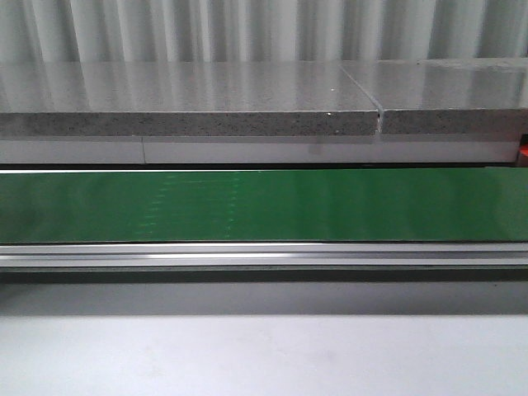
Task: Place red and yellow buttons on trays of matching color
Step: 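Lower the red push-button onto the green belt and open the left gripper, then move the left gripper over a yellow push-button on the table, then grasp the yellow push-button with the left gripper and lift it, then set the yellow push-button on the belt and release the left gripper, then reach the right gripper to the red push-button arriving on the belt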
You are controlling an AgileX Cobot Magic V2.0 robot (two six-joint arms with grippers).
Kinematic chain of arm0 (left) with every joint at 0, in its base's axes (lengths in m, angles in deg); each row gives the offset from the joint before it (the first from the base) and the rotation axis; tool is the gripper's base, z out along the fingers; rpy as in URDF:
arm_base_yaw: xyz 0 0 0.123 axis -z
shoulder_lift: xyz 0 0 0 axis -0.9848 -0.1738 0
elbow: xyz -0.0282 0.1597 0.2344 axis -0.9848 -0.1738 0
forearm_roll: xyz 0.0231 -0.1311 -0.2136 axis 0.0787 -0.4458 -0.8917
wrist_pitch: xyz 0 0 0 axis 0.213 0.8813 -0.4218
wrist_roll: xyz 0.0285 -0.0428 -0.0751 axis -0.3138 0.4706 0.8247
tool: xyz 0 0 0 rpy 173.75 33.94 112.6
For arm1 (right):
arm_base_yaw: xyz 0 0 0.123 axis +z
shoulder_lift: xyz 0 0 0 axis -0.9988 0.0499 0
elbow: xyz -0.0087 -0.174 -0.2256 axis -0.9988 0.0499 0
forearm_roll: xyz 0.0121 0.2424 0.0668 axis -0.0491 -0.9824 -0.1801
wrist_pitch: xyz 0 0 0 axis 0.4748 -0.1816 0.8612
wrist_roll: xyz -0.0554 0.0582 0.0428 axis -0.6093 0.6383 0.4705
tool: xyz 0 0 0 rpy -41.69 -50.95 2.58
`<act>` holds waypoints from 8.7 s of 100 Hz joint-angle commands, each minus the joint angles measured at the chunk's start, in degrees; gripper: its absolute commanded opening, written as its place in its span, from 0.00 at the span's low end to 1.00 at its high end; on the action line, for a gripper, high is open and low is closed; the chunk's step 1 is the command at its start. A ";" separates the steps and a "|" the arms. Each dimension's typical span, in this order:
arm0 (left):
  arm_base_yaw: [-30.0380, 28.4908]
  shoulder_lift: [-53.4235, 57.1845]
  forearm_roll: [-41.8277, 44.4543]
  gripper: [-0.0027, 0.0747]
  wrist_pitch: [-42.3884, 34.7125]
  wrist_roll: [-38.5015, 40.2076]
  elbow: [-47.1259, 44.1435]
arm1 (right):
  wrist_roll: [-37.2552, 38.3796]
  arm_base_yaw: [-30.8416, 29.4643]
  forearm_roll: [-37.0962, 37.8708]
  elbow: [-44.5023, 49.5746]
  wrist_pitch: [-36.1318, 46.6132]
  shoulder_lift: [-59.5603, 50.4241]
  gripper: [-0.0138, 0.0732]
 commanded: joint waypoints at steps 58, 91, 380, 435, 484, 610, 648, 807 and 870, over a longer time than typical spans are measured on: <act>-21.16 21.27 7.93 0.80 -15.33 18.89 -25.47 | 0.00 -0.02 0.62 -0.38 4.71 -0.71 0.08; -23.04 25.43 24.34 0.80 -17.09 33.85 -32.99 | 0.00 -0.02 0.62 -0.38 4.71 -0.71 0.08; -30.19 -12.96 20.38 0.01 -22.91 31.55 -17.94 | 0.00 -0.02 0.62 -0.38 4.71 -0.71 0.08; -17.19 10.81 17.17 0.01 -19.29 20.32 -17.44 | 0.00 -0.02 0.62 -0.38 4.71 -0.71 0.08; -8.05 -3.15 -0.91 0.01 -15.31 1.57 -6.92 | 0.00 -0.02 0.62 -0.38 4.71 -0.71 0.08; -3.10 -9.20 -9.81 0.74 -10.90 -10.69 -0.52 | 0.00 -0.02 0.62 -0.38 4.71 -0.71 0.08; 5.38 -1.65 -9.81 0.74 -11.52 -11.79 -0.52 | 0.00 -0.02 0.62 -0.38 4.71 -0.71 0.08; 6.15 41.12 -13.18 0.01 -42.82 -6.99 -39.56 | 0.00 -0.02 -4.96 -40.80 -32.14 35.96 0.08; 6.15 41.12 -13.18 0.01 -41.37 -6.99 -40.04 | 0.00 -0.02 -6.85 -41.60 -32.81 45.44 0.90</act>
